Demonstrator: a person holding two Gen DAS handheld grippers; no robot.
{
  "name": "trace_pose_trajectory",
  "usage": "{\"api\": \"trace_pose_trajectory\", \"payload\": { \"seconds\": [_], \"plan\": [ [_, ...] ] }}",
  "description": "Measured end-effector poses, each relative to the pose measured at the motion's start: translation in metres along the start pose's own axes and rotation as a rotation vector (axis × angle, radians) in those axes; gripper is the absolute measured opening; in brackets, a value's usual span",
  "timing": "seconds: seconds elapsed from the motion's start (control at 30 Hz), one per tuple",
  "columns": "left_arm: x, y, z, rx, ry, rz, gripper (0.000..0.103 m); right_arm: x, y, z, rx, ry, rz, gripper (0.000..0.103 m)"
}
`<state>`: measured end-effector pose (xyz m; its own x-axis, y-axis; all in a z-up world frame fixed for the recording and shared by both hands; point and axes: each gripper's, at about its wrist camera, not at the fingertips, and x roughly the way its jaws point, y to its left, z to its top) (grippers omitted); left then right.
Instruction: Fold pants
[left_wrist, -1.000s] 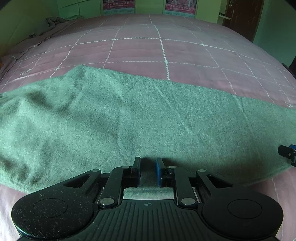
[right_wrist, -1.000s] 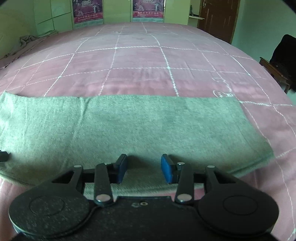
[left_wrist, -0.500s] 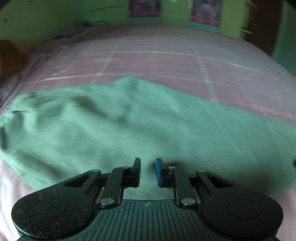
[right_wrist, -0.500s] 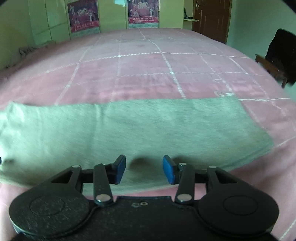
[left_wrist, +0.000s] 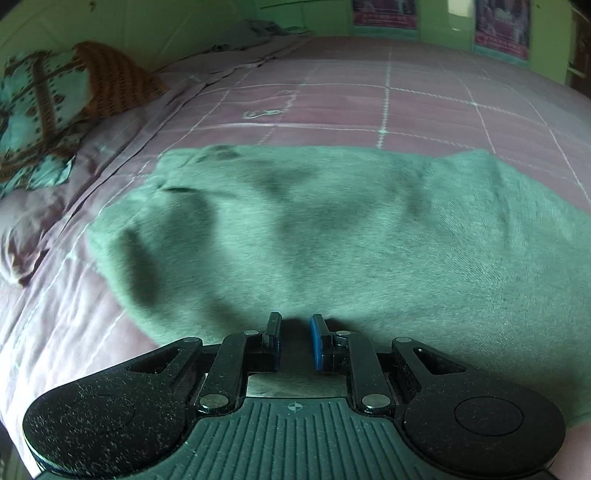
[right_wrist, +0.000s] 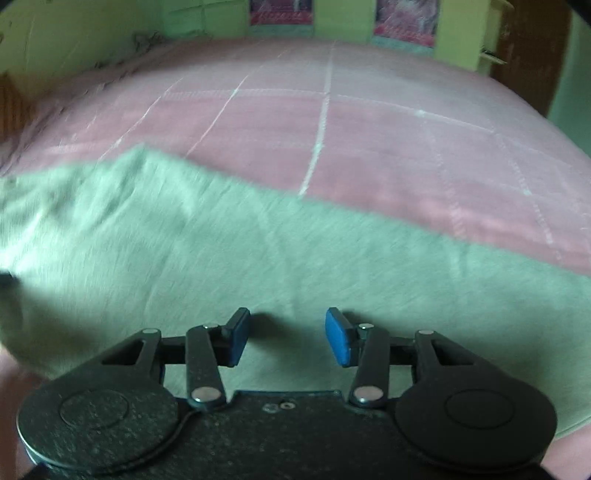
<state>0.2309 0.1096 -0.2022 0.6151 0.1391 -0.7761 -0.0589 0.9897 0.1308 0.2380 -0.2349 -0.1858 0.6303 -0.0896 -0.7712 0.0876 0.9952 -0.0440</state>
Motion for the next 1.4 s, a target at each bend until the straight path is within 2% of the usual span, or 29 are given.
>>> {"api": "trace_pose_trajectory", "payload": {
  "seconds": [0.13,0.27,0.4,0.47,0.53,0.6,0.67,0.77,0.9,0.97,1.03,1.1,1.2,1.3,1.4],
  "plan": [
    [-0.004,-0.02,0.015,0.044,-0.036,-0.056,0.017,-0.005,0.013,0.0,-0.018,-0.035,0.006,0.046],
    [0.014,-0.054,0.037,0.131,-0.031,-0.103,0.017,0.004,0.036,0.023,-0.027,-0.046,0.025,0.045],
    [0.045,-0.045,0.061,0.137,-0.031,-0.023,0.017,0.02,0.066,0.041,-0.11,-0.049,0.018,0.046],
    [0.059,-0.022,0.068,0.095,-0.018,0.036,0.017,0.029,0.074,0.045,-0.134,-0.031,0.013,0.047],
    [0.069,0.008,0.07,0.023,-0.006,0.043,0.017,0.041,0.075,0.041,-0.134,-0.001,0.007,0.048],
    [0.07,0.022,0.068,0.009,-0.006,0.058,0.017,0.044,0.07,0.038,-0.108,-0.01,0.023,0.05],
    [0.066,0.021,0.061,0.04,-0.01,0.088,0.017,0.043,0.069,0.035,-0.11,-0.021,0.024,0.051],
    [0.05,0.013,0.052,0.034,-0.014,0.108,0.017,0.039,0.069,0.035,-0.12,-0.012,0.024,0.051],
    [0.019,-0.01,0.03,0.04,-0.033,0.018,0.017,0.012,0.043,0.031,-0.051,-0.065,0.018,0.051],
    [0.005,-0.028,0.017,0.059,-0.039,-0.021,0.017,0.013,0.025,0.02,-0.058,-0.023,-0.006,0.051],
    [-0.01,-0.052,0.002,0.08,-0.035,-0.054,0.017,0.011,0.003,0.004,-0.052,-0.02,-0.023,0.052],
    [-0.018,-0.075,-0.01,0.117,-0.049,-0.044,0.017,0.003,-0.016,-0.008,-0.057,-0.02,-0.029,0.053],
    [-0.035,-0.096,-0.021,0.159,-0.059,-0.034,0.017,-0.009,-0.04,-0.022,-0.1,-0.026,-0.092,0.055],
    [-0.054,-0.11,-0.021,0.15,-0.046,-0.106,0.017,-0.026,-0.077,-0.03,-0.031,-0.021,-0.121,0.056],
    [-0.072,-0.141,-0.024,0.182,-0.048,-0.178,0.017,-0.051,-0.118,-0.042,0.069,-0.045,-0.169,0.056]
  ]
}}
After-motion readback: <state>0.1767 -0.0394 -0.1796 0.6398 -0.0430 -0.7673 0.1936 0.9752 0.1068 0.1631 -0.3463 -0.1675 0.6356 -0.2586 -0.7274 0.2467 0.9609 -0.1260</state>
